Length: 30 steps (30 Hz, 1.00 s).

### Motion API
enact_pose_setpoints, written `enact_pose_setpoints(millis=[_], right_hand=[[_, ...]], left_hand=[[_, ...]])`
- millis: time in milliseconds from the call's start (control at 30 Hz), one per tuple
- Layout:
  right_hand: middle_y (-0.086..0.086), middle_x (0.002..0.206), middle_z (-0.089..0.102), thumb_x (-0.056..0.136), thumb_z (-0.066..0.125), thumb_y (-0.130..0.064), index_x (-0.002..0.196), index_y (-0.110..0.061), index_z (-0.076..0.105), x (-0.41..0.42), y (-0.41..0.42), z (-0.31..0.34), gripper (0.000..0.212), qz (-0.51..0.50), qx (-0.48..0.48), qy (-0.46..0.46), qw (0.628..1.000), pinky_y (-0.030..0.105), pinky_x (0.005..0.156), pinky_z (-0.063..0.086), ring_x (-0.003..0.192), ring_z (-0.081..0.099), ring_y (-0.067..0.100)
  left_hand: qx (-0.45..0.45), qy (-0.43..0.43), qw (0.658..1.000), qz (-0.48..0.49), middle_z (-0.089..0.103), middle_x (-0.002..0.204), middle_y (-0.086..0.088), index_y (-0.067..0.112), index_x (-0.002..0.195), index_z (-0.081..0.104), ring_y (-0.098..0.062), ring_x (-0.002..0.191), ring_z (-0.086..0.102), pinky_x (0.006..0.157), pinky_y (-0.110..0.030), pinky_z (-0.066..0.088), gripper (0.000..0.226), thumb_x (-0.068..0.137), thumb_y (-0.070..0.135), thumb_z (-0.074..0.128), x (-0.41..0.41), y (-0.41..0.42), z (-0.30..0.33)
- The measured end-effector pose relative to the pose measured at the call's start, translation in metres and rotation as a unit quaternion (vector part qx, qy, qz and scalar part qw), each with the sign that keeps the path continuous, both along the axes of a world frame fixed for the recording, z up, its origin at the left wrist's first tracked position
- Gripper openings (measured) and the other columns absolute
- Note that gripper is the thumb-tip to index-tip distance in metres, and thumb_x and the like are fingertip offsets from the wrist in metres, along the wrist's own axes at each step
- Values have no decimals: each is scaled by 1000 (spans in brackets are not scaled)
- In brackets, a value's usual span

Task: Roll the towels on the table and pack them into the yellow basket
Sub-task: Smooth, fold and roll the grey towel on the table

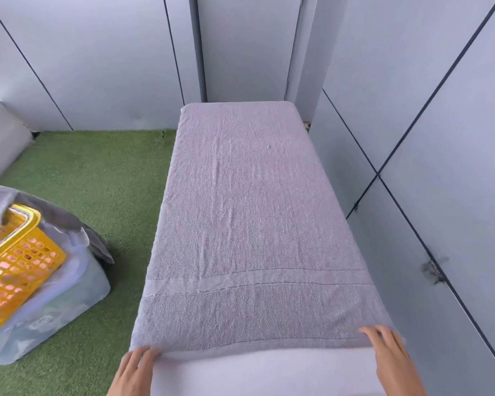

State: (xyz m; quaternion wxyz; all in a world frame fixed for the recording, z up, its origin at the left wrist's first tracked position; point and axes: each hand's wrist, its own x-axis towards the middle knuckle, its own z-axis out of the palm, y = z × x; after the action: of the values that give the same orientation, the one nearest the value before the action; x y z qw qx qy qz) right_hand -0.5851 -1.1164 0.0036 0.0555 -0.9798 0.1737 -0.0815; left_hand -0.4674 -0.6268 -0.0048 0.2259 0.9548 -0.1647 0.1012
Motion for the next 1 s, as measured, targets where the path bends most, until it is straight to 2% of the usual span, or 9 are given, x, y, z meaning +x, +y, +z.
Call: enact_pose_setpoints(millis=[133,267,433,567,633,733,800,900,1000], right_hand=[[-10,97,43,34,70,26,98,-31,47,7,-4,-5,89,0,19,3,1000,30,66,51,89,44,17],[-9,88,54,45,75,23,96,-27,48,1,-9,1,76,25,-6,12,1000,26,73,38,86,45,13],[-19,96,47,63,73,18,97,-36,50,-6,-22,-2,68,45,48,38,997,19,70,42,92,53,11],[-5,108,53,58,81,5,97,-29,62,-11,-11,6,55,20,58,18,998,37,66,54,99,47,17],[-4,105,52,56,84,1,94,-25,63,-12,-9,8,51,29,51,0,998,35,71,51,95,46,17],[-9,96,47,77,66,-16,87,-15,69,-9,-13,8,11,98,-2,-41,994,30,78,39,89,48,14],[-10,94,50,75,65,-11,91,-14,69,-5,-18,5,17,100,-29,-26,994,31,80,38,87,53,14],[-7,93,54,46,72,21,102,-17,63,-5,-24,1,68,81,-21,54,995,32,82,41,86,58,19],[-5,92,56,44,62,25,100,-17,62,-5,-24,3,69,67,-9,69,995,32,71,52,86,56,21]], left_hand=[[-30,-29,999,-24,49,94,14,30,97,52,-9,82,47,92,-3,26,21,86,32,35,5,6,7],[15,-1,1000,-8,48,91,13,35,93,48,-10,76,45,73,-19,37,20,82,20,40,9,19,-10],[46,21,999,-1,47,87,14,34,88,46,-10,77,45,55,-30,47,9,86,30,39,3,22,-8],[66,44,997,8,46,94,12,33,92,49,-14,82,44,54,-28,40,23,73,24,41,-4,7,1],[80,52,995,-8,50,96,9,33,97,53,-14,84,45,55,-27,40,33,69,21,39,-8,-1,2],[73,74,995,-1,53,95,8,33,100,56,-14,87,48,57,-31,47,34,72,22,40,-7,-11,1],[71,90,993,19,53,93,12,32,95,57,-13,88,50,57,-32,49,23,79,29,41,-3,-15,3],[74,103,992,18,52,90,16,31,91,58,-11,88,51,54,-30,47,14,88,35,44,1,-15,9],[69,113,990,37,53,93,14,27,96,60,-11,88,48,53,-30,50,26,81,9,69,-1,-10,10]])
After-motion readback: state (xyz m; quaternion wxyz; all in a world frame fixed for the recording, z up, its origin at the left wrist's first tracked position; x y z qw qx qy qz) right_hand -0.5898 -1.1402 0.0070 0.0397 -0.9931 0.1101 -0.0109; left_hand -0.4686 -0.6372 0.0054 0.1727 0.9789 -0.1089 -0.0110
